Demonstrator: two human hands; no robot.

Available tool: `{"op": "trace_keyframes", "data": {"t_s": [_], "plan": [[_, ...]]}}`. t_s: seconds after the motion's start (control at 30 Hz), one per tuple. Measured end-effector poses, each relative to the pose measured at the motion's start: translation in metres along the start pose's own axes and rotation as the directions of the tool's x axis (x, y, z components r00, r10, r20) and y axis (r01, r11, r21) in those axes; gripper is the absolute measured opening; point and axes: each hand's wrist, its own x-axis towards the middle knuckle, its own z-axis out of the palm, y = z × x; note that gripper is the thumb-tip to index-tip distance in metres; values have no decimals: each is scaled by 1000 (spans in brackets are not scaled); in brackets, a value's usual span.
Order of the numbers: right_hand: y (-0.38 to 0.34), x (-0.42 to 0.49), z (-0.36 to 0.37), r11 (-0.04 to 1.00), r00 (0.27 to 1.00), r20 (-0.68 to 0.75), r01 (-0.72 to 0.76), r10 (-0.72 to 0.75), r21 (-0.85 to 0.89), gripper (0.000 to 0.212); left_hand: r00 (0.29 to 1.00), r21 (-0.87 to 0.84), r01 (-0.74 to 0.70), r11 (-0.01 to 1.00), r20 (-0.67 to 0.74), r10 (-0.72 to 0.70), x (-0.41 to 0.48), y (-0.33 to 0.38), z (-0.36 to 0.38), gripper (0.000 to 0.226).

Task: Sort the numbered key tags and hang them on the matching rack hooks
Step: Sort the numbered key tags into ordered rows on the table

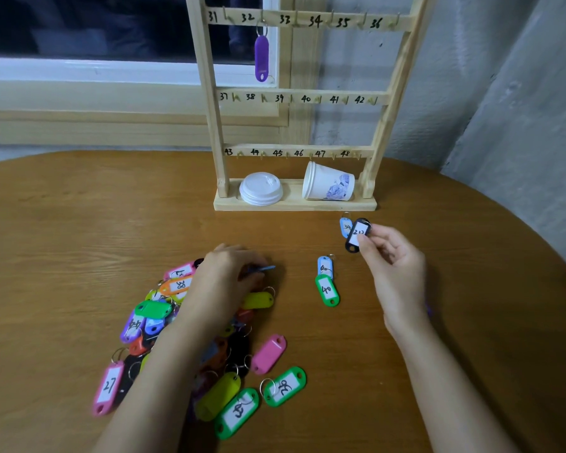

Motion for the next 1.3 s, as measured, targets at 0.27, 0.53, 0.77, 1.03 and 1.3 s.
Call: {"op": "trace_keyframes", "data": {"t_s": [0.27,0.53,0.77,1.03,1.3], "plan": [[4,3,-1,997,998,34,-60,59,43,24,954,-375,185,908,-154,-258,2,10,-7,11],[3,0,-1,998,989,133,-66,66,-3,39,896,-790,330,516,91,-434,2,20,-15,33],[2,4,-2,999,991,130,-28,32,-35,26,892,-805,327,496,89,-443,3,22,-16,30],[2,33,-2,997,997,-73,-29,23,-72,17,889,-841,294,454,66,-454,3,24,-19,27],[-3,48,55,932,987,132,-36,90,-360,5,881,-847,291,446,56,-469,2,18,-19,26]]}}
